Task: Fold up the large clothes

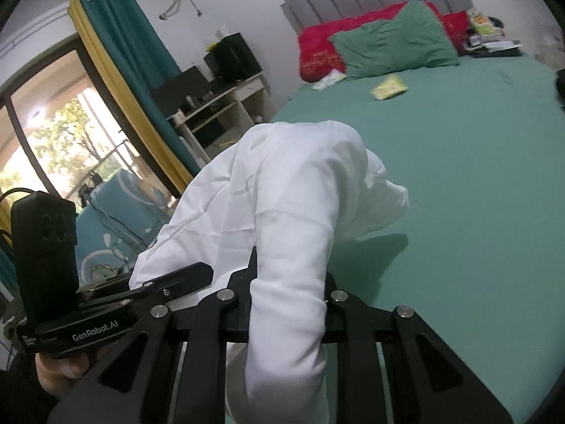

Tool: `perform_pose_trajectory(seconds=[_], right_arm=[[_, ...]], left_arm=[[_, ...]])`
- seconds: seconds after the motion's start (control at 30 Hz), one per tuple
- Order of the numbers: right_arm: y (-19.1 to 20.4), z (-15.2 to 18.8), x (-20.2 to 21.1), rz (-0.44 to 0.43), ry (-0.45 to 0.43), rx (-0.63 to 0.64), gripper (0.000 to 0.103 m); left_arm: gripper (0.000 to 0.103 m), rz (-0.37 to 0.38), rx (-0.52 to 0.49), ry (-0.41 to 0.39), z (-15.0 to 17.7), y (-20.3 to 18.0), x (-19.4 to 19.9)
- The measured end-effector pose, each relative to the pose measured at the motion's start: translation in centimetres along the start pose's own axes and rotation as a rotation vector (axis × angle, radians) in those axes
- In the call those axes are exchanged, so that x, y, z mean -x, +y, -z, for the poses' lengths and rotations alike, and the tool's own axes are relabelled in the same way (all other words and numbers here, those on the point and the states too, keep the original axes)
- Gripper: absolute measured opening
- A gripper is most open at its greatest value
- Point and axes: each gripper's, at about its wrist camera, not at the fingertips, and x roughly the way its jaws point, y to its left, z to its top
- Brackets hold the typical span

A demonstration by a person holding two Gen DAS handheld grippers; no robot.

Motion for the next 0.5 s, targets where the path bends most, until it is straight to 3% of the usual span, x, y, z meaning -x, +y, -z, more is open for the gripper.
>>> perform_pose_trajectory(seconds=[0.17,0.3,0.4,0.5], right_arm=[[0.3,0.9,-7.0,-0.050,0.077,-0.042,0.020],[0.2,3.4,-11.0,-0.007,0.179,-0.036,0.024],[-0.6,4.7,-11.7,0.047,0.204,-0.048,0.045],[-1.3,4.8,-11.0,0.073,0.231,-0.073,0.062]], left_arm=[[0.028,-0.084,0.043,0.068,0.1,5.6,-3.0],[0.034,-0.146,0.143,0.183,2.6,9.4,-5.5],[0.036,-0.144,0.211,0.215,2.6,10.9,-6.0],[0.045,-0.153,0.189,0.198,2.4,10.8,-5.3]])
